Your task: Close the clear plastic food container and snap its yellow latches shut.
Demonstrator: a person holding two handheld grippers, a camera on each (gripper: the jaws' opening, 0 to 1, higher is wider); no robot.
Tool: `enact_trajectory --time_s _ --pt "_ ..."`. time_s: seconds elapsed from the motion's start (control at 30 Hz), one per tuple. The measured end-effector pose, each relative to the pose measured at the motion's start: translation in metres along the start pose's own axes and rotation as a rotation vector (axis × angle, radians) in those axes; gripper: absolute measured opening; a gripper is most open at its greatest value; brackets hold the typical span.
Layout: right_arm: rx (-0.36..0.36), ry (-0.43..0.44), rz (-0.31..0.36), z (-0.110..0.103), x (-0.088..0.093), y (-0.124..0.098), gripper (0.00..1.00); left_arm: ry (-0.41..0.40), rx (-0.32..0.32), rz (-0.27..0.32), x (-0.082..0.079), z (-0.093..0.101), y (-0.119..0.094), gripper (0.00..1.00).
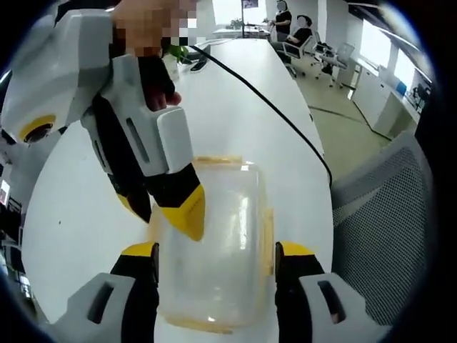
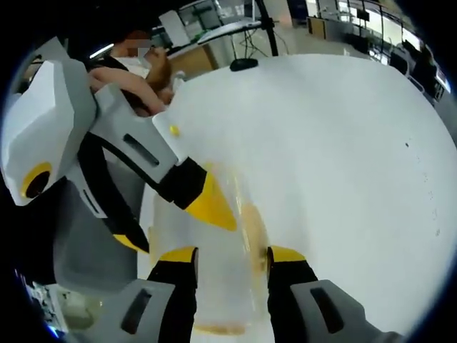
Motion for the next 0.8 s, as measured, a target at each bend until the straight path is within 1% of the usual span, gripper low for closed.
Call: enact_trajectory --time_s 0.07,0.13,0.43,0.57,0.7,0.77,0.8 --pt "-0.002 0.006 0.003 -0.0001 -0.0004 0.0002 0.38 0.006 -0.005 -0.001 0.0 0.0009 0.0006 0.65" --pt "-0.005 0.015 0.005 0.0001 -0.0007 0.0003 0.38 0.031 -0.017 -0.007 0.0012 0.0021 0.0017 0.66" --pt "-0.018 0.033 0.002 0.0029 -0.0006 0.0013 0.38 0.04 -0.072 0.009 -0.0003 0.0023 0.0062 0.66" --pt "-0.022 0.033 -0.005 0.0028 -0.0009 0.0015 0.37 0.038 -0.074 0.01 0.0001 0.0011 0.0059 0.66" --pt "-0.026 0.039 0.004 0.0031 -0.0007 0.0009 0.37 0.038 -0.074 0.011 0.0002 0.0007 0.0062 0.65" --pt "-0.024 0.074 0.015 0.0053 -0.0023 0.0006 0.35 0.038 -0.072 0.015 -0.0002 0.0004 0.0057 0.65" --pt "-0.025 0.07 0.012 0.0049 -0.0022 0.0007 0.35 0.043 -0.07 0.018 -0.0004 0.0004 0.006 0.65"
Point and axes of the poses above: the point that each gripper's makers call its tool centre point, and the gripper's own axes: y roughly forward along the fingers, z roughly to its right, x roughly out of its underside, the point moved 2 cm from there along -y, roughly backward along the fingers, and after that the axes turned 6 degrees about -x, right-handed, at the moved point
